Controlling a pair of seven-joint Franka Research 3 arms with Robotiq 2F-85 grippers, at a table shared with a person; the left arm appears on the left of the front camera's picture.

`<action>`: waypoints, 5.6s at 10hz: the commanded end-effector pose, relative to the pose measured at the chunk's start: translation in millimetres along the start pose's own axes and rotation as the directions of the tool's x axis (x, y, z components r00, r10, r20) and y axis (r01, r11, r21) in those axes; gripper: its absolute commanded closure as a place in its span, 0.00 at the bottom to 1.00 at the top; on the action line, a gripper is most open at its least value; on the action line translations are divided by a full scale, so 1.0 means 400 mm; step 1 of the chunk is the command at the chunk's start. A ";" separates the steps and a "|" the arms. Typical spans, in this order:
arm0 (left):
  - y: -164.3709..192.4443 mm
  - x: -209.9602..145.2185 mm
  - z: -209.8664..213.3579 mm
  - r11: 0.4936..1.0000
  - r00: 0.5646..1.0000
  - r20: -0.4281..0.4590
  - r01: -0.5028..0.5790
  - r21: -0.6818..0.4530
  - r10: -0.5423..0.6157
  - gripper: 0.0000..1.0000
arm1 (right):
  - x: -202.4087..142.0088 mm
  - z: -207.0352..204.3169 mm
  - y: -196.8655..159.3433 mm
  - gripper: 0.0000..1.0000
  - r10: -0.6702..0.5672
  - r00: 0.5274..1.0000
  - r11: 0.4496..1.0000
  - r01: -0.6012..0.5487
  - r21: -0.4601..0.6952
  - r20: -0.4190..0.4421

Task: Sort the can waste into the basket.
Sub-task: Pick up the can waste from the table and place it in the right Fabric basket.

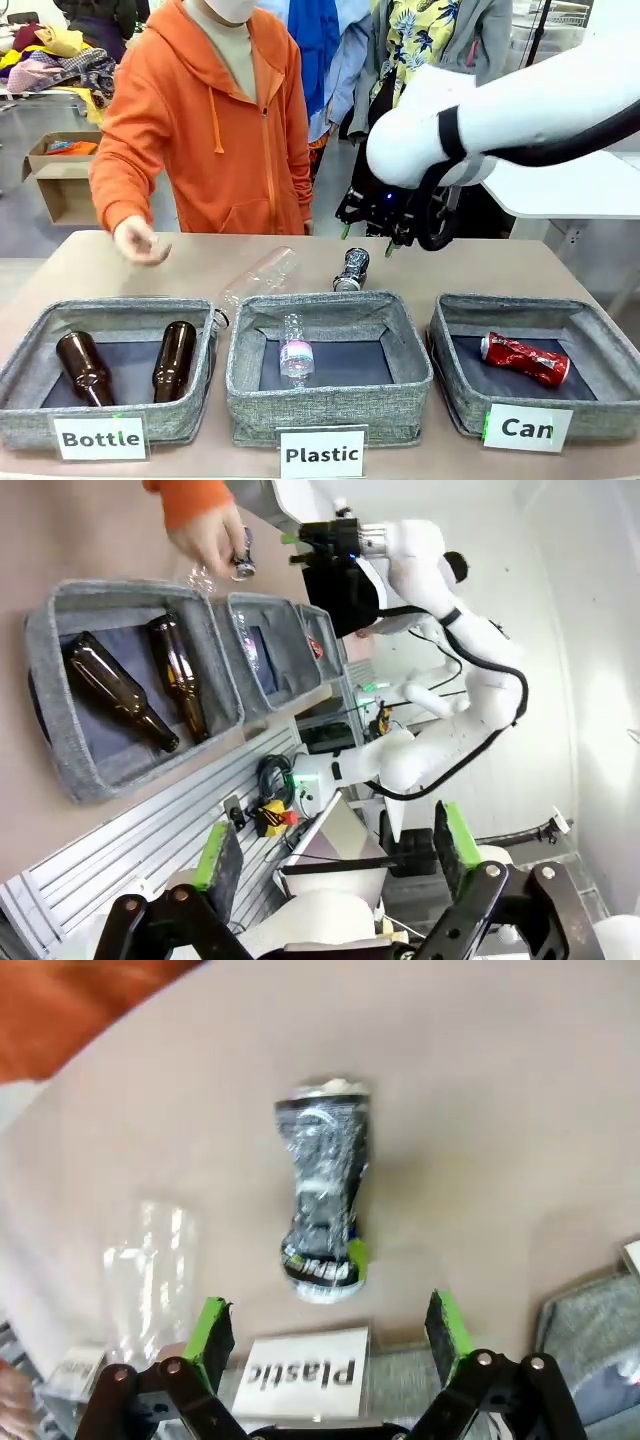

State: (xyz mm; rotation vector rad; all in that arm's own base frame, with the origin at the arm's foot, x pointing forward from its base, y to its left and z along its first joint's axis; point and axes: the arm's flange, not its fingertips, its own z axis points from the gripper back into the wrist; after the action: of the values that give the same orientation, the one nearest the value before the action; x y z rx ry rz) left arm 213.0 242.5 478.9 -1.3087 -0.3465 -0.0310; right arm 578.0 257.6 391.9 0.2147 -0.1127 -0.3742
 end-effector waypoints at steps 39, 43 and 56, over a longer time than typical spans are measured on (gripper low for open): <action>-0.019 0.045 -0.328 0.981 0.970 -0.171 0.155 -0.118 -0.174 0.00 | -0.113 0.329 -0.676 0.22 0.751 0.610 0.660 -0.684 0.309 -0.253; -0.019 0.045 -0.328 0.981 0.970 -0.171 0.155 -0.118 -0.174 0.00 | -0.105 0.326 -0.677 0.00 0.760 0.600 0.650 -0.692 0.314 -0.252; -0.019 0.045 -0.328 0.981 0.970 -0.171 0.155 -0.118 -0.174 0.00 | -0.045 0.368 -0.837 0.00 0.401 0.901 0.309 0.037 0.950 -0.165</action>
State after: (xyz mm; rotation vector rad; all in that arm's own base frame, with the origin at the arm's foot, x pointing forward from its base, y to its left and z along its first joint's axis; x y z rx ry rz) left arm 260.3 118.0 460.8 -1.3542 -0.3007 -0.3034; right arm 427.2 -75.3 445.2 1.5423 -0.0273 -0.0927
